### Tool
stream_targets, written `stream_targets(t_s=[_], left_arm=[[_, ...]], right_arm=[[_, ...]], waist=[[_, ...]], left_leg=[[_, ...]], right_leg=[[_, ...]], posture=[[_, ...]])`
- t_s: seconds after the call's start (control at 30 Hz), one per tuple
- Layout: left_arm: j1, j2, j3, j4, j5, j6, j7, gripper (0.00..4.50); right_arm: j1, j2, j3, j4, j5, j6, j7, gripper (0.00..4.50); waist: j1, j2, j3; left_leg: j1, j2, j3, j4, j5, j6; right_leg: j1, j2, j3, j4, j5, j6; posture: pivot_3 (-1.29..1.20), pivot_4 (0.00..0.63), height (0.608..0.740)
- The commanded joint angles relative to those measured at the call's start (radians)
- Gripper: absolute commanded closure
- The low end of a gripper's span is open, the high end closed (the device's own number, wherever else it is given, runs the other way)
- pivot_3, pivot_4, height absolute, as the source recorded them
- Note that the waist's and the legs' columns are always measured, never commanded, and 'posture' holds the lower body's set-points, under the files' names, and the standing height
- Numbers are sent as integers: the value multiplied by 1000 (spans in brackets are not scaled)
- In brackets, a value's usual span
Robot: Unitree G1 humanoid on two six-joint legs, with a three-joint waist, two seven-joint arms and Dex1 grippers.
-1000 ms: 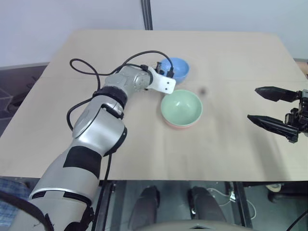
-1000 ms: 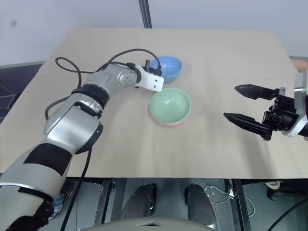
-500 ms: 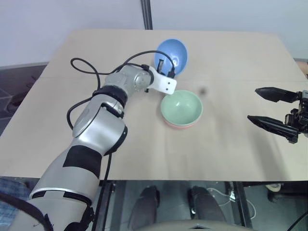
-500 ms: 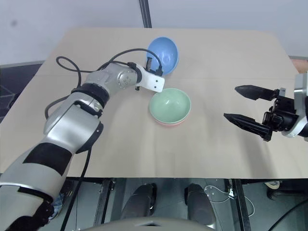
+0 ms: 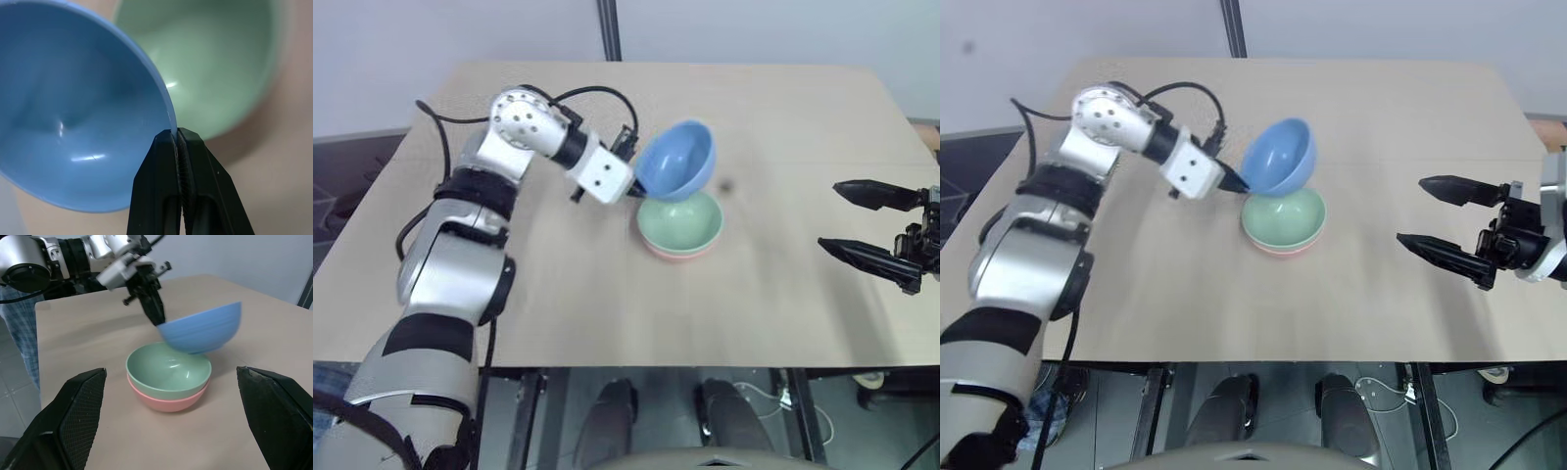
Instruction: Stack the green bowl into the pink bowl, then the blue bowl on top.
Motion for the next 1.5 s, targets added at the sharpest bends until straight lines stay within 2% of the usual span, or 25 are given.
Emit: stream_targets(t_s=[0.03, 0.23, 0.7, 0.97, 1.0, 1.03, 1.1, 1.2, 1.5], left_arm=[[35, 68, -65, -231, -179, 91, -32, 4434], [73, 107, -125, -361, -279, 128, -32, 4434], [50, 106, -174, -284, -239, 49, -32, 4434], [45, 91, -158, -243, -197, 4, -32, 4434], [43, 88, -155, -238, -191, 7, -32, 3856], [42, 89, -156, -238, -190, 4, -32, 3625], [45, 76, -132, -231, -182, -18, -32, 2710], [46, 81, -135, -227, -169, -18, -32, 1694], [28, 68, -115, -183, -132, -31, -32, 1694]], right_arm=[[-1, -22, -38, -10, -7, -24, 19, 0], [38, -31, -44, -7, -60, -37, 32, 0], [58, -32, -57, -16, -76, -38, 24, 0], [54, -33, -56, -15, -70, -38, 21, 0], [53, -33, -56, -15, -70, -38, 21, 0], [53, -32, -56, -14, -70, -38, 21, 0], [54, -32, -56, -15, -70, -39, 21, 0], [53, -31, -55, -13, -70, -40, 22, 0], [53, -30, -55, -15, -69, -40, 19, 0]], waist=[[4, 0, 0], [3, 0, 0], [1, 0, 0], [2, 0, 0], [2, 0, 0], [2, 0, 0], [2, 0, 0], [1, 0, 0], [2, 0, 0]], left_leg=[[0, 0, 0, 0, 0, 0], [0, 0, -2, 2, 0, 0], [1, 0, -1, 1, 0, 0], [1, 0, -1, 1, 0, 0], [1, 0, -1, 1, 0, 0], [1, 0, -1, 1, 0, 0], [1, 0, -1, 1, 0, 0], [1, 0, -1, 1, 0, 0], [1, 0, -1, 1, 0, 0]], right_leg=[[0, 0, 0, 0, 0, 0], [2, 0, -1, 0, 0, 0], [2, 1, 0, 0, 0, 0], [2, 1, 0, 0, 0, 0], [2, 1, 0, 0, 0, 0], [2, 1, 0, 0, 0, 0], [2, 1, 0, 0, 0, 0], [2, 1, 0, 0, 0, 0], [2, 1, 0, 0, 0, 0]], posture=[[0, 150, 740], [0, 150, 740], [0, 150, 740], [0, 150, 740], [0, 150, 740], [0, 150, 740], [0, 150, 740], [0, 150, 740], [0, 150, 740]])
